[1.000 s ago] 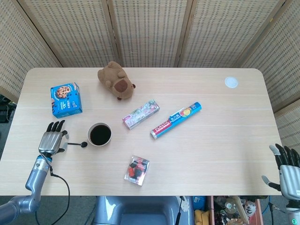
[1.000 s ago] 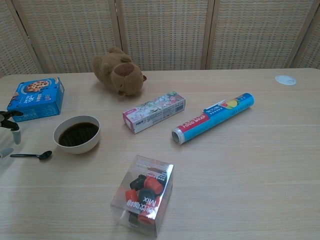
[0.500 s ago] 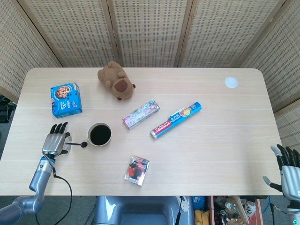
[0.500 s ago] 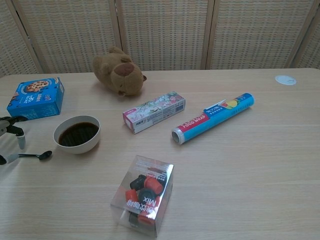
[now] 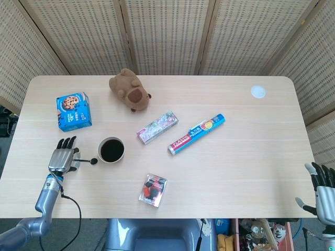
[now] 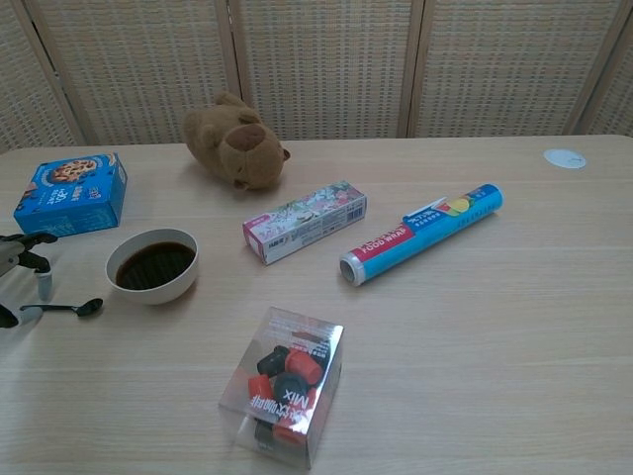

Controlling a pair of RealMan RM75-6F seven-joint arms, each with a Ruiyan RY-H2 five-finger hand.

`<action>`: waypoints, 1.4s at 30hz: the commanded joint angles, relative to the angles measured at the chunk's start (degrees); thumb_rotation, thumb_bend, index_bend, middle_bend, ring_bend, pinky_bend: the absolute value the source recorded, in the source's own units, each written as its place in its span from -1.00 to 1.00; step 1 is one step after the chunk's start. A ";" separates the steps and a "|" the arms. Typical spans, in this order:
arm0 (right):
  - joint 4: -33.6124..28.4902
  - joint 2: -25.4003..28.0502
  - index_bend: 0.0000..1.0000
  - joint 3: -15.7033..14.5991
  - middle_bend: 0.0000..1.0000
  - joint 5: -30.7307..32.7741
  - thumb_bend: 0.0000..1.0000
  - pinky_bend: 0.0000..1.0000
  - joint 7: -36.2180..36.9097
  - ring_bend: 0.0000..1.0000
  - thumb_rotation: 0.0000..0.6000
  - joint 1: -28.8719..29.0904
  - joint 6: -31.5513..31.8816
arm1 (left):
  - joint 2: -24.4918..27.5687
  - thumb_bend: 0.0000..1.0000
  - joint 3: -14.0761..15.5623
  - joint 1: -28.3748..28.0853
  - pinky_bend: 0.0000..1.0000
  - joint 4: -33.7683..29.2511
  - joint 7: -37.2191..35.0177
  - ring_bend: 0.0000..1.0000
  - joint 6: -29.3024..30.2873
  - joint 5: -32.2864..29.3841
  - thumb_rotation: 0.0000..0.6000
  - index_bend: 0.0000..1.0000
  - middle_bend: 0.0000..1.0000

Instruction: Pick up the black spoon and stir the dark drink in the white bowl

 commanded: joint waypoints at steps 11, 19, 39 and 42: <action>-0.21 0.10 -0.72 0.07 -0.66 0.16 -0.58 -0.80 -0.28 -0.94 1.00 -0.36 0.29 | -0.39 -0.24 -0.65 0.18 -1.00 0.57 0.29 -1.00 -1.13 0.33 1.00 0.01 -0.94; -0.15 0.06 -0.72 0.09 -0.66 0.36 -0.58 -0.80 -0.24 -0.94 1.00 -0.43 0.11 | -0.51 -0.24 -1.17 0.16 -1.00 0.89 0.27 -1.00 -1.47 0.32 1.00 0.04 -0.95; 0.17 -0.11 -0.72 0.14 -0.66 0.55 -0.58 -0.80 0.15 -0.94 1.00 -0.79 0.18 | -0.12 -0.24 -2.16 0.45 -1.00 -0.56 1.61 -1.00 -2.24 -0.49 1.00 0.14 -0.95; 0.23 -0.15 -0.72 0.16 -0.66 0.52 -0.58 -0.80 0.23 -0.94 1.00 -0.78 0.15 | 0.16 -0.24 -2.26 0.53 -1.00 -1.03 1.61 -1.00 -1.87 -0.31 1.00 0.15 -0.94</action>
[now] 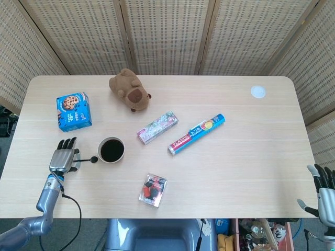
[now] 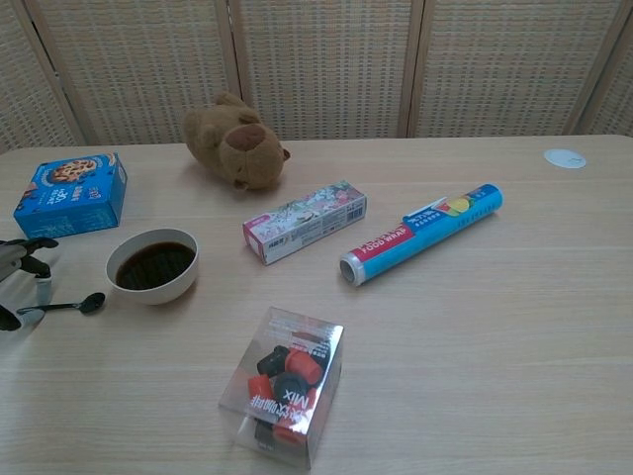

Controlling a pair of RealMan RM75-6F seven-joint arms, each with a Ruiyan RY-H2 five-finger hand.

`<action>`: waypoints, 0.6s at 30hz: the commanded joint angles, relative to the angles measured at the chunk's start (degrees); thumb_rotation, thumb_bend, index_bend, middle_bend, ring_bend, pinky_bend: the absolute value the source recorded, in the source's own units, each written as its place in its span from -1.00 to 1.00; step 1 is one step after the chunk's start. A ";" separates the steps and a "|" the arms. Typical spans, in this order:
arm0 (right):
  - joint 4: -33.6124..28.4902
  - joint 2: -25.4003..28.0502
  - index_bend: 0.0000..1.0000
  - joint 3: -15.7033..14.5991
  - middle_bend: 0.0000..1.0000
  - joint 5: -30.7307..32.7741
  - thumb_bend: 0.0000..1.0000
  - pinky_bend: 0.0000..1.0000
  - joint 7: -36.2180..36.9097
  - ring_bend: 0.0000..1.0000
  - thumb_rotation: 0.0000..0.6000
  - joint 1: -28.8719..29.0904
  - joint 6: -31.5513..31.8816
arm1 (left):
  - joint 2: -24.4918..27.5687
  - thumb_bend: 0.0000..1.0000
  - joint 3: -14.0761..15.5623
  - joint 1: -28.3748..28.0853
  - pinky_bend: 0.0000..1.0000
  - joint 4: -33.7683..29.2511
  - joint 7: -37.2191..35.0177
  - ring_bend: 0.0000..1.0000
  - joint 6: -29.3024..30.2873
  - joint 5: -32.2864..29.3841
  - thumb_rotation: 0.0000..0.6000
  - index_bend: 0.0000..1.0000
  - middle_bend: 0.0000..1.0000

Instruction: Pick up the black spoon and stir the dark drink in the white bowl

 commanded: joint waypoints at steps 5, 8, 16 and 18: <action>0.12 -0.07 -0.72 0.00 -0.66 -0.12 -0.58 -0.80 0.21 -0.94 1.00 -0.05 0.07 | 0.72 -0.24 -0.20 0.19 -1.00 -1.14 0.08 -1.00 0.88 0.46 1.00 0.15 -0.92; 0.15 -0.03 -0.72 0.00 -0.66 -0.19 -0.58 -0.80 0.29 -0.94 1.00 -0.11 0.16 | 1.17 -0.24 -0.21 0.23 -1.00 -1.69 0.36 -1.00 1.32 0.70 1.00 0.16 -0.89; 0.43 -0.02 -0.72 -0.05 -0.66 -0.51 -0.58 -0.80 0.85 -0.94 1.00 -0.18 0.30 | 5.46 -0.24 -0.20 -0.28 -1.00 -6.78 3.62 -1.00 2.55 1.72 1.00 0.16 -0.77; 0.59 -0.06 -0.72 -0.09 -0.66 -0.63 -0.58 -0.80 1.09 -0.94 1.00 -0.18 0.30 | 7.05 -0.24 -0.27 -0.63 -1.00 -8.67 5.11 -1.00 2.75 1.89 1.00 0.16 -0.73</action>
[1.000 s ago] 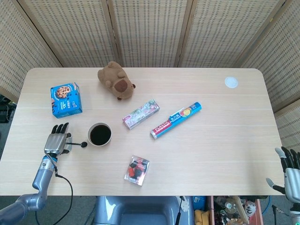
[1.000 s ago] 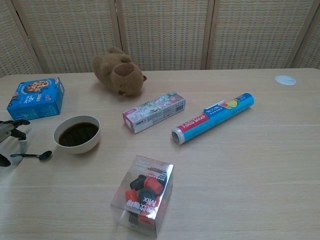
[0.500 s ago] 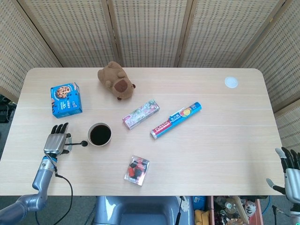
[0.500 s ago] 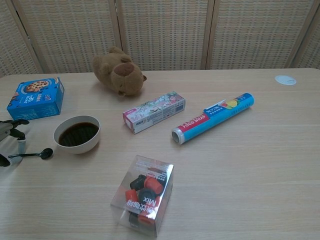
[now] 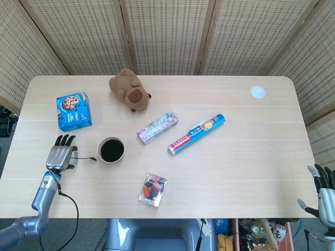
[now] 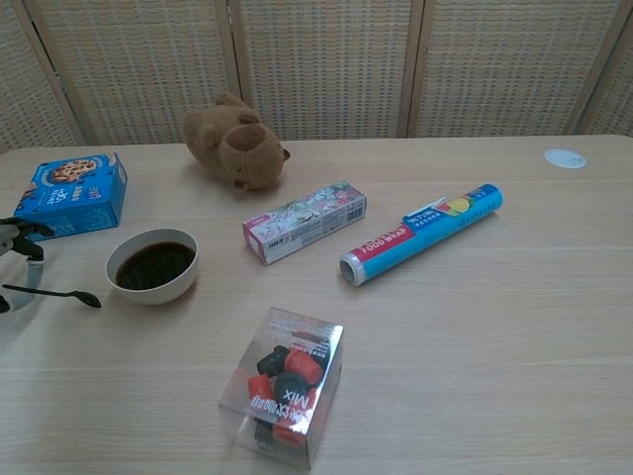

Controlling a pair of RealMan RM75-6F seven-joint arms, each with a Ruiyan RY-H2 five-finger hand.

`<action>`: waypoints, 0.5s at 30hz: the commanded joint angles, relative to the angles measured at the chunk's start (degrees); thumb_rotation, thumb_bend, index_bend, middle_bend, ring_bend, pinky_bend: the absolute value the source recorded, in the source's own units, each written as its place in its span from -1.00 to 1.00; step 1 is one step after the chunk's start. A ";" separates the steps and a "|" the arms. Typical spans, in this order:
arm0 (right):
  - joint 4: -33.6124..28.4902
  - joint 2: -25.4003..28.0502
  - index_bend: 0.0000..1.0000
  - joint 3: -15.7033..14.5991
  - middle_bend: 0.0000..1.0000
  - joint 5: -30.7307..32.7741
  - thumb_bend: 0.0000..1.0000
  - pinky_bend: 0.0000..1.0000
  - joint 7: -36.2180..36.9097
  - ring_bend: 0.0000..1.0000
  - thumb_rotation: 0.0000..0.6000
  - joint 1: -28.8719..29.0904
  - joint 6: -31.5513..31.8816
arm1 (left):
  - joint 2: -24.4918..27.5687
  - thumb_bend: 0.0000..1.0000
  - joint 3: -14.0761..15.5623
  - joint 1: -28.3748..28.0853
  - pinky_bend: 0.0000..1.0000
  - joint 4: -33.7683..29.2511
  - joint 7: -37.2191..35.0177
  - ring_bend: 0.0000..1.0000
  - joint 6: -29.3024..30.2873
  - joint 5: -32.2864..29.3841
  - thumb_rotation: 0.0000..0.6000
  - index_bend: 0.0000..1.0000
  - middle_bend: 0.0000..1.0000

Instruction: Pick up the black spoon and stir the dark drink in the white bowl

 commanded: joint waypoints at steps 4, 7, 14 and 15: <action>0.43 -0.15 -0.72 -0.06 -0.66 -0.22 -0.58 -0.80 0.55 -0.94 1.00 -0.03 0.04 | 4.68 -0.24 -0.37 -1.02 -1.00 -5.77 4.39 -1.00 1.00 0.42 1.00 0.18 -0.64; 0.57 -0.18 -0.72 -0.08 -0.66 -0.28 -0.57 -0.80 0.75 -0.94 1.00 -0.09 0.13 | 6.40 -0.24 -0.58 -1.35 -1.00 -8.04 5.85 -1.00 1.38 0.42 1.00 0.19 -0.58; 0.86 -0.21 -0.72 -0.10 -0.66 -0.45 -0.57 -0.80 1.18 -0.94 1.00 -0.17 0.24 | 11.02 -0.24 -0.84 -2.79 -1.00 -14.03 10.32 -0.96 3.25 2.11 1.00 0.25 -0.48; 0.89 -0.22 -0.72 -0.14 -0.66 -0.54 -0.58 -0.80 1.26 -0.94 1.00 -0.16 0.24 | 11.90 -0.24 -0.70 -3.47 -1.00 -15.04 11.43 -0.95 3.88 3.67 1.00 0.26 -0.47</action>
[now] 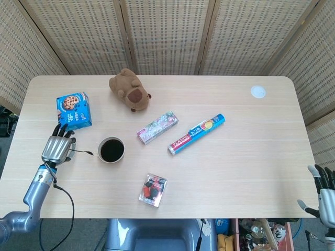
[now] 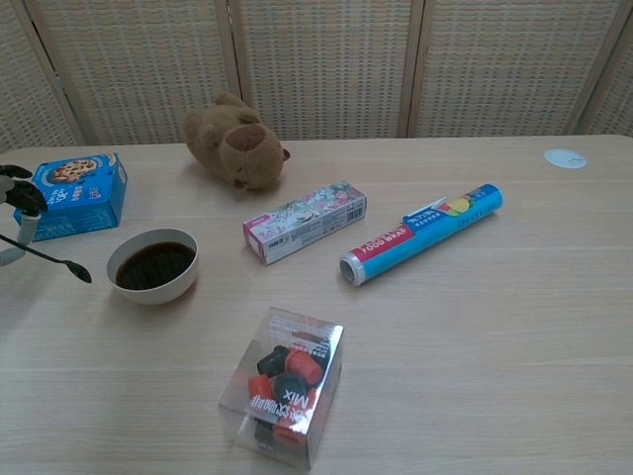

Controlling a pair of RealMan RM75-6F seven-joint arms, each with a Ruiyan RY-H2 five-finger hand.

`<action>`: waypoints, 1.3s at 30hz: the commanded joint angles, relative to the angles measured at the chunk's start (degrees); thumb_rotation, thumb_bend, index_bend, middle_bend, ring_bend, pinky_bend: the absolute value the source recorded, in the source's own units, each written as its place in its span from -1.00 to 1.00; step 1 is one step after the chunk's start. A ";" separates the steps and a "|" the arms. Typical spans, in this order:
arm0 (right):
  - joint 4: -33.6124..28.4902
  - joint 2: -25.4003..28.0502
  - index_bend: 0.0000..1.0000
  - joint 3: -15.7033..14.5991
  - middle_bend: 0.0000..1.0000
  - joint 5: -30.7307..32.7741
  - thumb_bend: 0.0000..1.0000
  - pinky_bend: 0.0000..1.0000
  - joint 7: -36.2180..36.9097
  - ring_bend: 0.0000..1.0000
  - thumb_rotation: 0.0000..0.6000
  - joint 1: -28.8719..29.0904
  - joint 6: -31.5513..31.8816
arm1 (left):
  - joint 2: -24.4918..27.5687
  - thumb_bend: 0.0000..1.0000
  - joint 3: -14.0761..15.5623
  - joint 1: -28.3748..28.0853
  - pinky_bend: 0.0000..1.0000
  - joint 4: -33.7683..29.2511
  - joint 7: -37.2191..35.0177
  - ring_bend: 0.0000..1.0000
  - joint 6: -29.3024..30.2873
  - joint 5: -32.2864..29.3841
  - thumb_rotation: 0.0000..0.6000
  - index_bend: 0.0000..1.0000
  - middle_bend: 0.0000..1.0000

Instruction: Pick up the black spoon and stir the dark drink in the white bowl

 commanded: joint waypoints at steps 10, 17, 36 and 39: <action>0.48 -0.16 -0.72 -0.08 -0.66 -0.37 -0.58 -0.80 0.85 -0.94 1.00 -0.18 0.34 | 5.76 -0.24 1.35 -5.56 -1.00 -7.50 9.30 -0.81 1.27 8.33 1.00 0.30 -0.33; 0.86 -0.26 -0.72 -0.10 -0.66 -0.51 -0.57 -0.80 1.34 -0.94 1.00 -0.28 0.47 | 6.09 -0.24 1.90 -8.30 -1.00 -7.61 14.78 -0.80 -1.09 8.85 1.00 0.32 -0.33; 2.33 -0.81 -0.72 -0.11 -0.66 -0.45 -0.58 -0.80 2.87 -0.94 1.00 -0.34 0.19 | 2.29 -0.24 6.65 -15.05 -1.00 -1.25 29.25 -0.62 -4.55 17.82 1.00 0.43 -0.12; 2.69 -0.91 -0.72 -0.11 -0.66 -0.41 -0.58 -0.80 3.23 -0.94 1.00 -0.48 0.32 | 0.13 -0.24 6.95 -16.05 -1.00 0.32 31.94 -0.62 -4.54 19.28 1.00 0.44 -0.12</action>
